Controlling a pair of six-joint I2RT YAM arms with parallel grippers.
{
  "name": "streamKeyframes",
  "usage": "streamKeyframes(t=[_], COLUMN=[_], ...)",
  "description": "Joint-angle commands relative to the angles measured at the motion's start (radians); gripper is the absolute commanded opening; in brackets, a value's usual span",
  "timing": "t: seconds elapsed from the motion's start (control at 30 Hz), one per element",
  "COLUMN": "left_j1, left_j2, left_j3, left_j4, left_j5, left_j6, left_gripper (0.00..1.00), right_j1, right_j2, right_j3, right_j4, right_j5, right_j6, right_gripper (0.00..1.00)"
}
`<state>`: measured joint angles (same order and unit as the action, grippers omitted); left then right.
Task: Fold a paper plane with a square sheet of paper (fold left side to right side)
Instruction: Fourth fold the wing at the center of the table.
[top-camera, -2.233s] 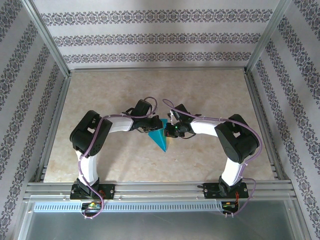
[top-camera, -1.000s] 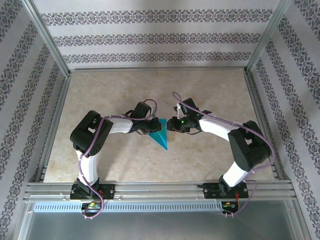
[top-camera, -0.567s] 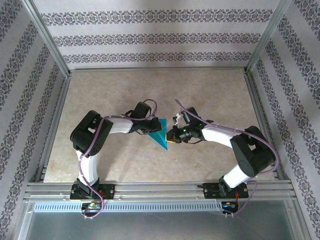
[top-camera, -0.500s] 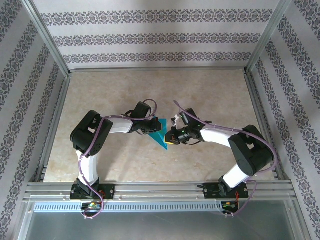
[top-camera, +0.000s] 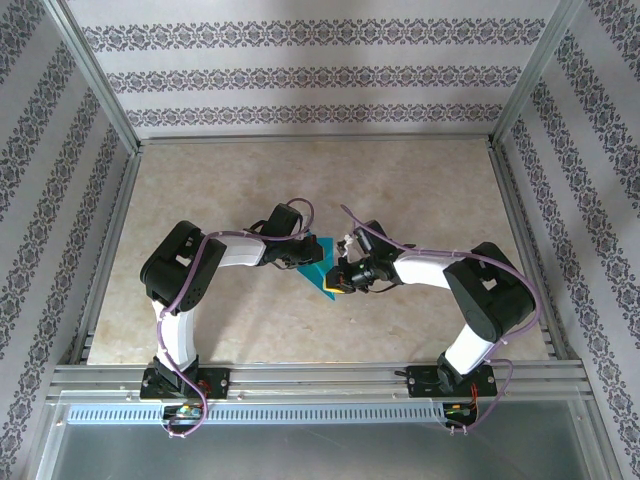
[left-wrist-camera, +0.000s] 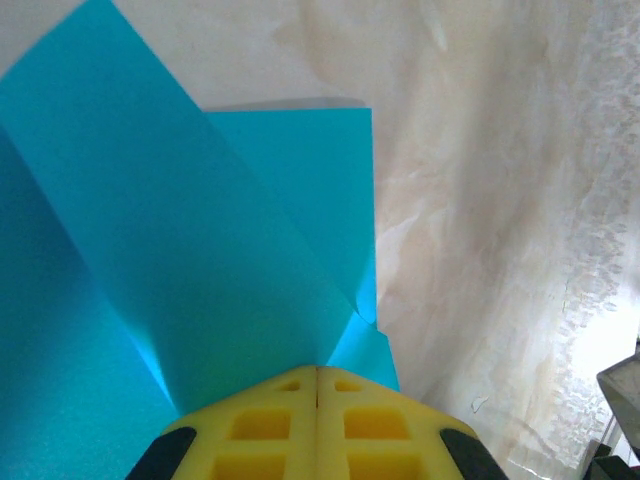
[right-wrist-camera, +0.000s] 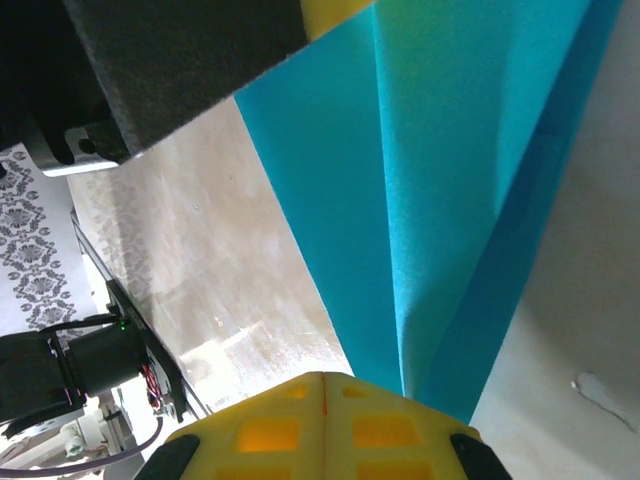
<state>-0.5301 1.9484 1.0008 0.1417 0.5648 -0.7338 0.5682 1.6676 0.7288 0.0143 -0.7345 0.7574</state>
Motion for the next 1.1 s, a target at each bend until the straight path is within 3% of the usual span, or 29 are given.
streamKeyframes(t=[0.0, 1.07], left_j1=[-0.008, -0.008], left_j2=[0.028, 0.029], left_j3=[-0.033, -0.034], left_j4=[-0.090, -0.090], left_j5=[-0.064, -0.063], left_j6=[0.004, 0.004], left_gripper=[0.00, 0.00], right_j1=[0.014, 0.038], right_j2=[0.027, 0.049], right_j3=[-0.021, -0.045], right_j4=[0.016, -0.005], right_j5=[-0.001, 0.038], right_j6=[-0.003, -0.020], right_gripper=[0.00, 0.00])
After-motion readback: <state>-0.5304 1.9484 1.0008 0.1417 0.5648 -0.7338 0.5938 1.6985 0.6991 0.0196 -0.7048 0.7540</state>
